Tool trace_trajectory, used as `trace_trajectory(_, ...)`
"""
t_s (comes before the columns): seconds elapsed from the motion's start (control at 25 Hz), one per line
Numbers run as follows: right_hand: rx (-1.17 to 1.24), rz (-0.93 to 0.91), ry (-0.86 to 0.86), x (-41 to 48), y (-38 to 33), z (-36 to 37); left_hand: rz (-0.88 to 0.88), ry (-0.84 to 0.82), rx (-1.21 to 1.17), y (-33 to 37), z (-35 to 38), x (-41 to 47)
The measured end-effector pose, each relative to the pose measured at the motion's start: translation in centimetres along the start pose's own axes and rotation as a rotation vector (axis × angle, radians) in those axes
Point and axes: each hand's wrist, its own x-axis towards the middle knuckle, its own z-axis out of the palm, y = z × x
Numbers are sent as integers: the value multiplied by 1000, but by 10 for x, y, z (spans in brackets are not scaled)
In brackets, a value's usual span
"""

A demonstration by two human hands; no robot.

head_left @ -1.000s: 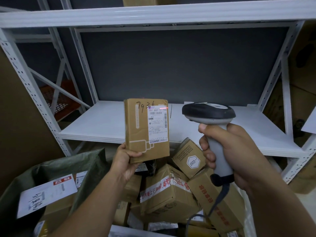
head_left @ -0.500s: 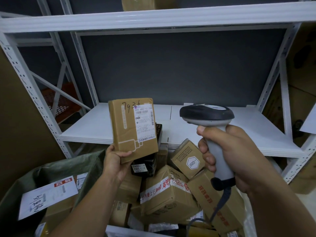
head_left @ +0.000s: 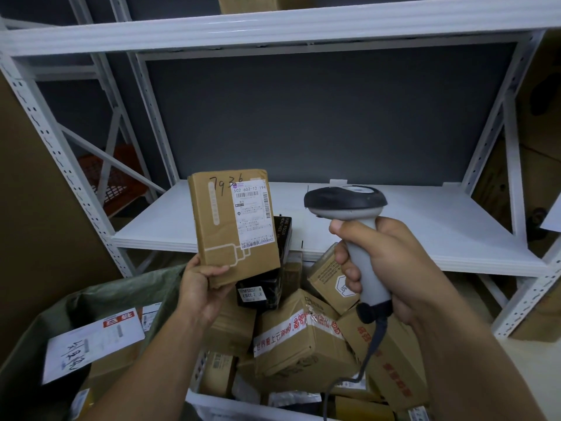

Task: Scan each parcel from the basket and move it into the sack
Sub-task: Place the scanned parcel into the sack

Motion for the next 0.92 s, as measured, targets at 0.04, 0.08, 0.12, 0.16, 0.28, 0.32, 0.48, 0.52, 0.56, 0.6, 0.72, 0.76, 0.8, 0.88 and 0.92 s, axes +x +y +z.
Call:
trace_trajectory(0.04,5,13,4,5,4,3,2,-3,-3,3,-2,-1)
trace_trajectory(0.08,6,26,4,10,7,6,4,1,-10,7,-5,-2)
trace_trajectory(0.12,6,39,-4,16,11,11,9,7,-18,12,-9,-4)
trace_trajectory(0.16,4,46,-12,20,15,15,10,15,-33,16,-13,-6)
trace_trajectory(0.28,-14,53,-78,35,26,34,14,57,-103,30,-29,-8)
trace_trajectory(0.32,-12,54,-113,39,31,44,21,84,-130,35,-37,-8)
trace_trajectory(0.48,-10,37,-189,58,48,91,47,217,-188,55,-73,2)
trace_trajectory(0.52,-3,37,-191,63,54,104,68,255,-195,60,-84,7)
trace_trajectory(0.56,8,41,-191,68,58,115,81,301,-189,64,-94,10)
trace_trajectory(0.6,22,46,-195,72,63,125,94,345,-178,68,-102,11)
trace_trajectory(0.72,23,67,-232,81,74,149,85,528,-92,74,-131,17)
trace_trajectory(0.76,11,75,-245,83,77,154,69,597,-103,73,-141,18)
trace_trajectory(0.8,1,85,-253,85,80,160,36,665,-100,72,-156,23)
trace_trajectory(0.88,-17,98,-253,89,85,167,-36,746,-125,72,-179,27)
trace_trajectory(0.92,-26,104,-250,91,88,171,-64,796,-157,72,-190,31)
